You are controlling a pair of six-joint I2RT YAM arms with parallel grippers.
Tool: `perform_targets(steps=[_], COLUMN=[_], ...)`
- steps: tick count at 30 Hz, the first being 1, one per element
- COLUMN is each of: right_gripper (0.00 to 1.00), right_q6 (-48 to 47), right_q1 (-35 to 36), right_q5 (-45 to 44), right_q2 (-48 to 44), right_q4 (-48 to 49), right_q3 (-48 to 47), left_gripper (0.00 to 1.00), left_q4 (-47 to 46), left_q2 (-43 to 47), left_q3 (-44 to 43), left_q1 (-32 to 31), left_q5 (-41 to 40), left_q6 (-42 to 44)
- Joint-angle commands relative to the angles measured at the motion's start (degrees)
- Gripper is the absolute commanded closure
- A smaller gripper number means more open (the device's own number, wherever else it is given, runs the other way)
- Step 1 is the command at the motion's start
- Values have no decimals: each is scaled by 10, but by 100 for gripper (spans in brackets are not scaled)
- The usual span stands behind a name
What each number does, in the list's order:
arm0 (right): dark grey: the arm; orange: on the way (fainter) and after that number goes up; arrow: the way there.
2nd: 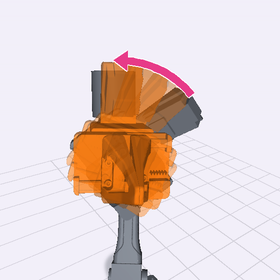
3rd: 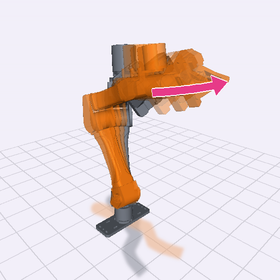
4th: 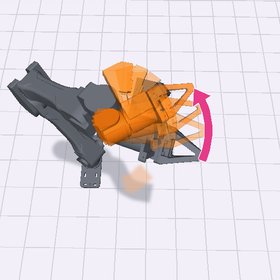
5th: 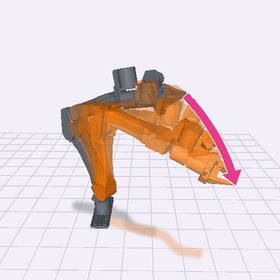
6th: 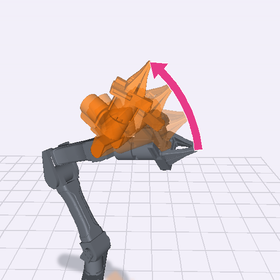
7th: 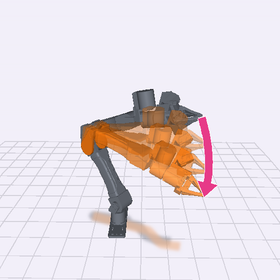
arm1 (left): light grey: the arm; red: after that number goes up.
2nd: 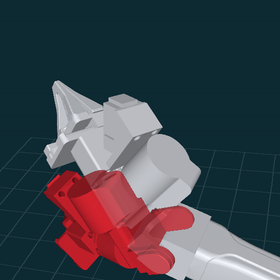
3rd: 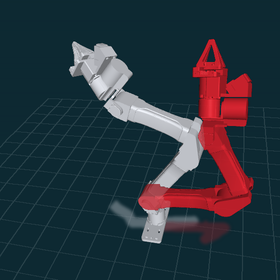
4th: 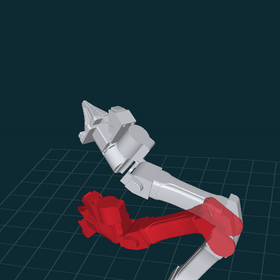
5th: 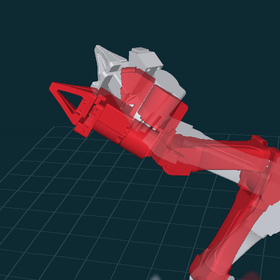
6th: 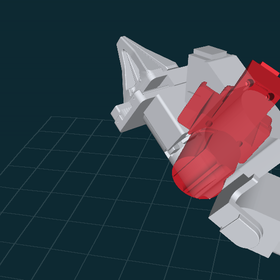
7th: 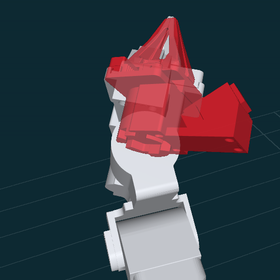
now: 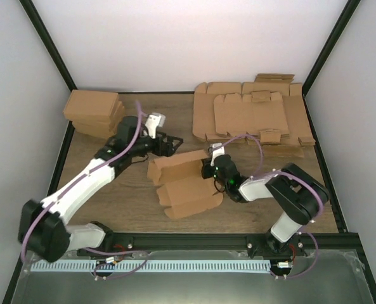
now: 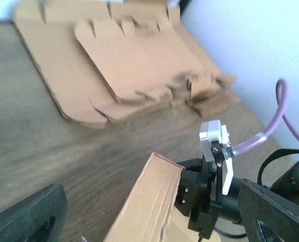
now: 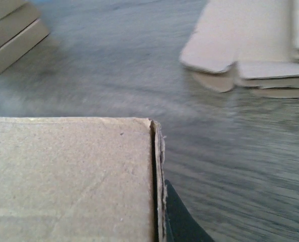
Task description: Fold the paper box
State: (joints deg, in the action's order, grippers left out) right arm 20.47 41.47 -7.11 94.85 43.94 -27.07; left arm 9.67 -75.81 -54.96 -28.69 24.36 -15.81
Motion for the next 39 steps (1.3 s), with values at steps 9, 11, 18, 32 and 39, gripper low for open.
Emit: perform_targets(steps=[9, 11, 18, 32, 39], right_gripper=[99, 99, 99, 99, 99], right_q6=[361, 396, 387, 329, 315], right_q1=[-50, -50, -50, -42, -39], right_q5=[-174, -179, -169, -165, -157], right_q2=[-154, -155, -154, -162, -171], right_q4=[-354, -390, -360, -307, -296], right_q3=[-91, -108, -100, -67, -62], left_gripper=[0, 0, 3, 34, 93], left_q4=[78, 68, 30, 47, 40], left_q2=[217, 229, 185, 53, 20], left_q3=[115, 148, 174, 69, 60], left_q1=[-2, -2, -2, -1, -2], left_q5=[-100, -87, -31, -42, -6], left_q6=[-153, -171, -172, -118, -102])
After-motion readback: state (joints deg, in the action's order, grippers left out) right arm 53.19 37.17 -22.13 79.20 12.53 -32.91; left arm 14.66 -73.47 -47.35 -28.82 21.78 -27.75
